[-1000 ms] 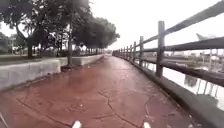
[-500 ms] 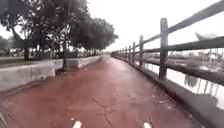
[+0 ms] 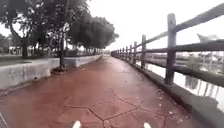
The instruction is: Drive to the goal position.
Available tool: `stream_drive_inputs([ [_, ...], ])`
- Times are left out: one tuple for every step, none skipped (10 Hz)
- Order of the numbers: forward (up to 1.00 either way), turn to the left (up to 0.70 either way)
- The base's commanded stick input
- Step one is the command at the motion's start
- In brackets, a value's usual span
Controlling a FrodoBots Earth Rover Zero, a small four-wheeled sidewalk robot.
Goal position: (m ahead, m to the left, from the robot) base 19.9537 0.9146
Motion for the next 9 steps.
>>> stream_drive_inputs([
  [0.50,0.00],
  [0.50,0.00],
  [0.50,0.00],
  [0.50,0.00],
  [0.50,0.00],
  [0.50,0.00],
  [0.50,0.00],
  [0.50,0.00],
  [0.50,0.00],
])
